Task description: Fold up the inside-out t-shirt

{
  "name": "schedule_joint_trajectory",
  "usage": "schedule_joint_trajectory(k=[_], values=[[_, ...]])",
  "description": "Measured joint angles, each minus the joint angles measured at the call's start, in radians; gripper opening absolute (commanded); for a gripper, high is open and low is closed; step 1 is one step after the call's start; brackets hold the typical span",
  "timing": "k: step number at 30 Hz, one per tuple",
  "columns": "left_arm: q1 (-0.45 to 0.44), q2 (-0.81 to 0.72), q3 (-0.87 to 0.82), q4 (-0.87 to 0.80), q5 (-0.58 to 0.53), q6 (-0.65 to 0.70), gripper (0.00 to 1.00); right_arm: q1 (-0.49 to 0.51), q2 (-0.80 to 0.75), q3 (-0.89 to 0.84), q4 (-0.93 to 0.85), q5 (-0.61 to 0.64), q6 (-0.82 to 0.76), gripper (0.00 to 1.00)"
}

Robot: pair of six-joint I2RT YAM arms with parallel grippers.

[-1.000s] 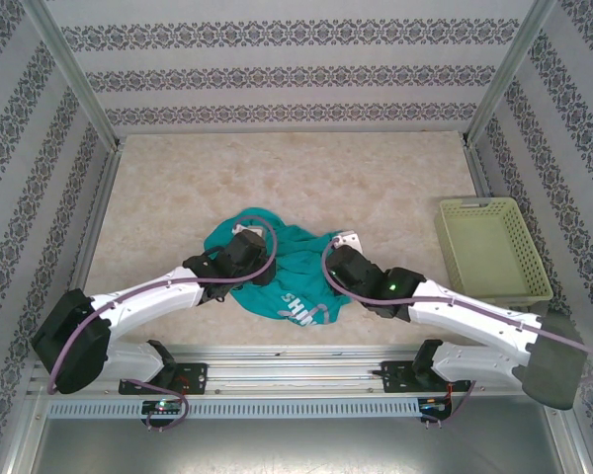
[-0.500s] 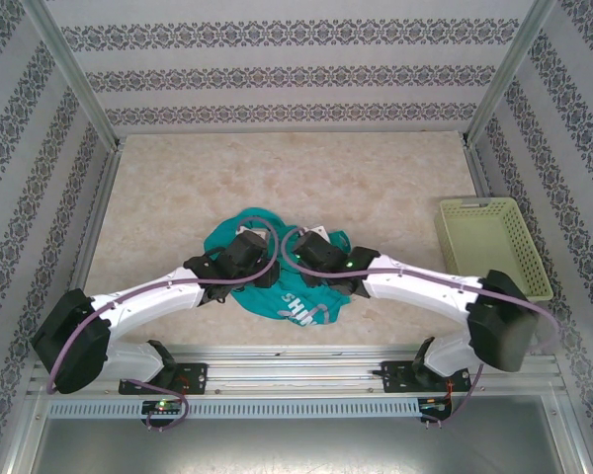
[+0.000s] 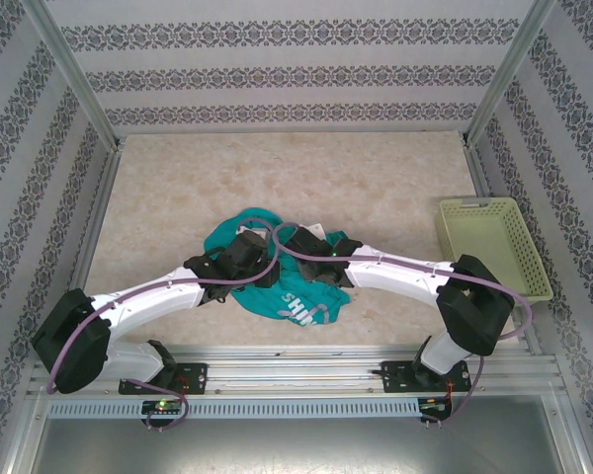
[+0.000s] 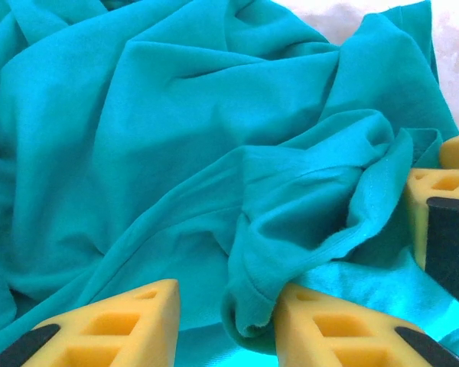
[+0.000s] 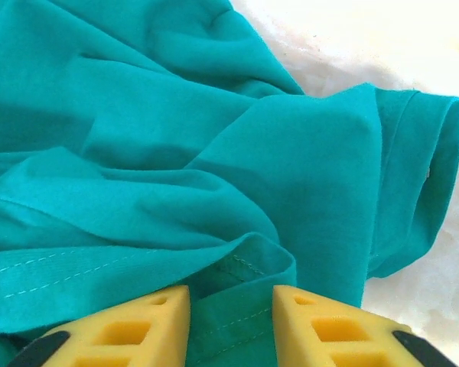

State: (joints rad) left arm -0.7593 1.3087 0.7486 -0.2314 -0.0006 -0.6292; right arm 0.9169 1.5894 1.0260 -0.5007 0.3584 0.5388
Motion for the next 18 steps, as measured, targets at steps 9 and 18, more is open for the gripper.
schedule_joint_trajectory(k=[9,18], values=[[0.0,0.0,0.002,0.006,-0.01,-0.003,0.28,-0.019,-0.04,-0.056,0.027,0.003,0.012,0.0],[0.002,-0.014,0.004,0.019,-0.018,0.0,0.31,-0.025,-0.192,-0.138,0.069,-0.012,0.02,0.23]])
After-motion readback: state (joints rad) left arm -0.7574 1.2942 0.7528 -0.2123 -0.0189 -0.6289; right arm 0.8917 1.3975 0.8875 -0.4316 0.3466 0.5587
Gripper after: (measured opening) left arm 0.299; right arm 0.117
